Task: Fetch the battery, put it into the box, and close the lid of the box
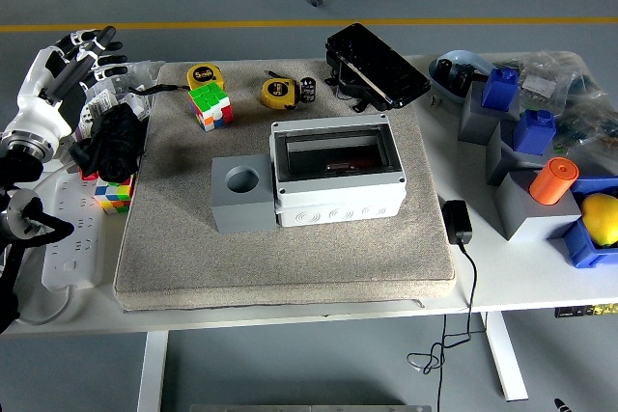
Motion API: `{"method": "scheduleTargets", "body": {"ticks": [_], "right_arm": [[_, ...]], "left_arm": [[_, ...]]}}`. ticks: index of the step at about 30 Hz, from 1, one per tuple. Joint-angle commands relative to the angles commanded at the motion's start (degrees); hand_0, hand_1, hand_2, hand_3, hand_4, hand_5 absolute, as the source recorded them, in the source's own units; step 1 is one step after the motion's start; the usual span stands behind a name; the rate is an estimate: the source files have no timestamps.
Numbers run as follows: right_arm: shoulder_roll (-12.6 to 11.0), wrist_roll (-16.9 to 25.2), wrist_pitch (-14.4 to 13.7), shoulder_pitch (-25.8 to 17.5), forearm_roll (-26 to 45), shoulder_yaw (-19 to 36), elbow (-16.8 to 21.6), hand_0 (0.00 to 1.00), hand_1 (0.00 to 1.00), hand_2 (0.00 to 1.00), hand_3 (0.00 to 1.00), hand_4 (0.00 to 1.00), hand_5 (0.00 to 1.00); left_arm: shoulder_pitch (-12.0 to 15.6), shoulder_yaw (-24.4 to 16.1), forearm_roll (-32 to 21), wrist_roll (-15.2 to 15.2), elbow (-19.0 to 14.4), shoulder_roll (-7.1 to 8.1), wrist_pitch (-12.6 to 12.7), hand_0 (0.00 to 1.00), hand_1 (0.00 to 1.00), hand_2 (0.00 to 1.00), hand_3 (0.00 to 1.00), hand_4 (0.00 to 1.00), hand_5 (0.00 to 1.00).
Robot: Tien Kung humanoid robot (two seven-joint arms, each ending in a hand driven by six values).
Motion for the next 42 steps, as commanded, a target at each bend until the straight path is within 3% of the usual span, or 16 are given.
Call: {"method": "scheduleTargets", "body": {"ticks": [42], "right_arm": [[-0.16,0.39,0.14,0.07,-0.39,0.34,0.17,0.727,0.667,0.655,0.598,0.998,0.613]], "left_arm": [[-0.51,0.71,-0.17,0.15,0.12,-0.38,-0.31,0.487,0.532,0.536,0.535,0.996,0.406]]}}
